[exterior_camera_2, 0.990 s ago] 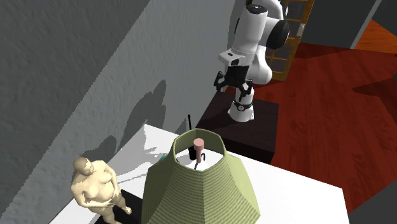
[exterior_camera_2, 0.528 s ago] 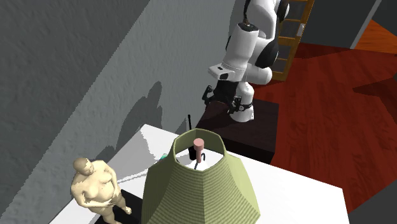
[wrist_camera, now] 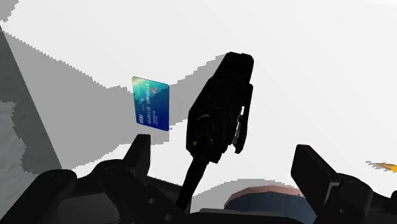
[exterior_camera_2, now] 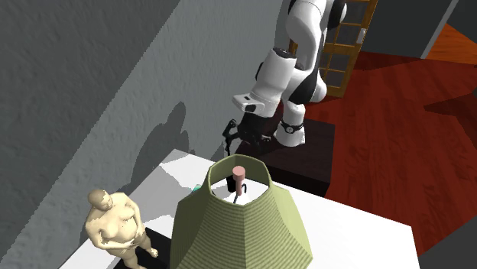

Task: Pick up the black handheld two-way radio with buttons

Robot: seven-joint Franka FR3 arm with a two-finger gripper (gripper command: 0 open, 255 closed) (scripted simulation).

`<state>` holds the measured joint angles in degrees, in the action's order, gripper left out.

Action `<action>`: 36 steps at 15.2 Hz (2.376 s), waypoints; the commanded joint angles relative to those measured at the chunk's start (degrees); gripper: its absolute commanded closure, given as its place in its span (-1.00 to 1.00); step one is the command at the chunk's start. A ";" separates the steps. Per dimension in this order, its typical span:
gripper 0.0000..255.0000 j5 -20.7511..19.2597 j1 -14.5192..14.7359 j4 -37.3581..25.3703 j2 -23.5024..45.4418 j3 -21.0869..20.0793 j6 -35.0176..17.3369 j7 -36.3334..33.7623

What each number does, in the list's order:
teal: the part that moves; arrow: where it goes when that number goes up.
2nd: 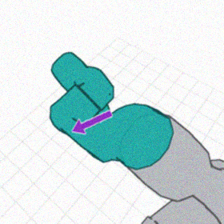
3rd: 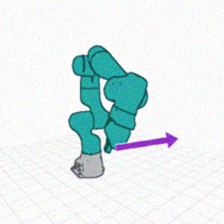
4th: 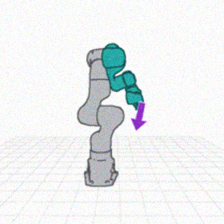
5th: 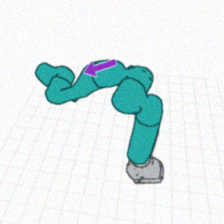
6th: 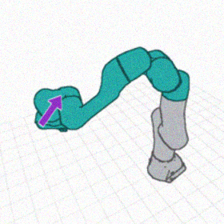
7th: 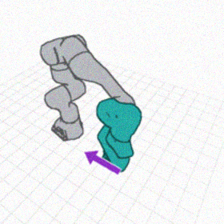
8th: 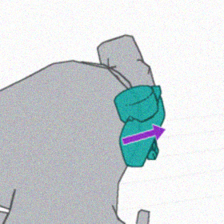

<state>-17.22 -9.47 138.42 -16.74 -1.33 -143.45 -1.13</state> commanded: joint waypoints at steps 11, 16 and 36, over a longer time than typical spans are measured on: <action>1.00 -5.06 -2.14 1.03 6.38 -0.61 -9.38 -4.90; 1.00 -5.05 -2.15 1.02 6.41 -0.58 -9.42 -4.86; 1.00 0.35 -0.23 -5.71 1.06 0.13 2.33 0.78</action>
<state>-17.07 -9.78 132.99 -15.32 -1.21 -141.76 -0.55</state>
